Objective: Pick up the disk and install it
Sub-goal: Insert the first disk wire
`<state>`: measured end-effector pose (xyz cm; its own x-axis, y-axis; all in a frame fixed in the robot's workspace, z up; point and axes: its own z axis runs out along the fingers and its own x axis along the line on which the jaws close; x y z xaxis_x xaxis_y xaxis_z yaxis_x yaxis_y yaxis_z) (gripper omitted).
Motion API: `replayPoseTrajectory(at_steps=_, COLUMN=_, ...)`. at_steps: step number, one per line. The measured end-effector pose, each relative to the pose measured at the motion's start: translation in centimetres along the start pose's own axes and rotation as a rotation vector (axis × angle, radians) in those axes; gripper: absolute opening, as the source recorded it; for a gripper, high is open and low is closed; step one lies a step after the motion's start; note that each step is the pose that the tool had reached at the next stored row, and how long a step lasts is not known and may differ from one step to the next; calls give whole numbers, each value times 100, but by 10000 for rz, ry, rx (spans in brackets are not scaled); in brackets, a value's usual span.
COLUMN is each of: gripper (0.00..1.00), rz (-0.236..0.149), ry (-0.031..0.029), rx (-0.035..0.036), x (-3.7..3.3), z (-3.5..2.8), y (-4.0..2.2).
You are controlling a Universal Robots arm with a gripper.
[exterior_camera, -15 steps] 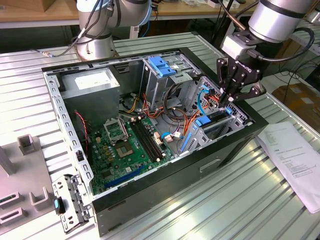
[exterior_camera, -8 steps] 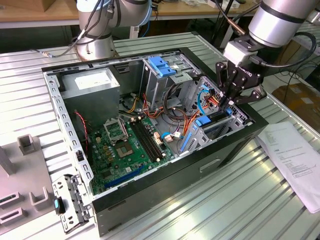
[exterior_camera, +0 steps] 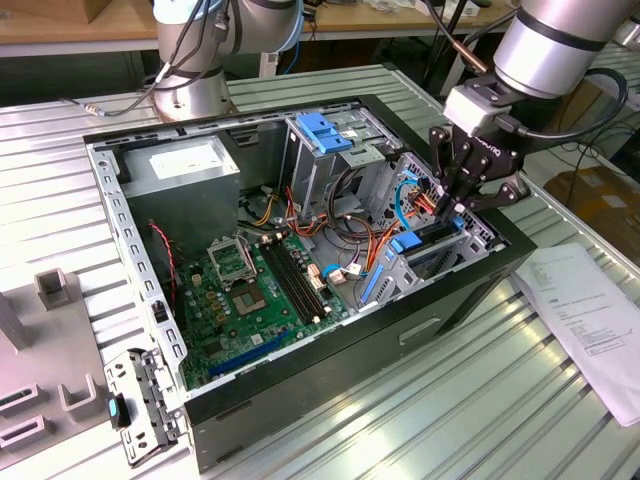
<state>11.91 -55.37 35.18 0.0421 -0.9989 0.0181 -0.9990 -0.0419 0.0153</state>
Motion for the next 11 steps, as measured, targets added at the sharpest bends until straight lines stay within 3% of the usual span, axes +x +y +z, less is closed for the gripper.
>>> replayPoseTrajectory(at_steps=11, gripper=17, rz=179, ry=-5, rx=-7, x=1, z=28, y=-15)
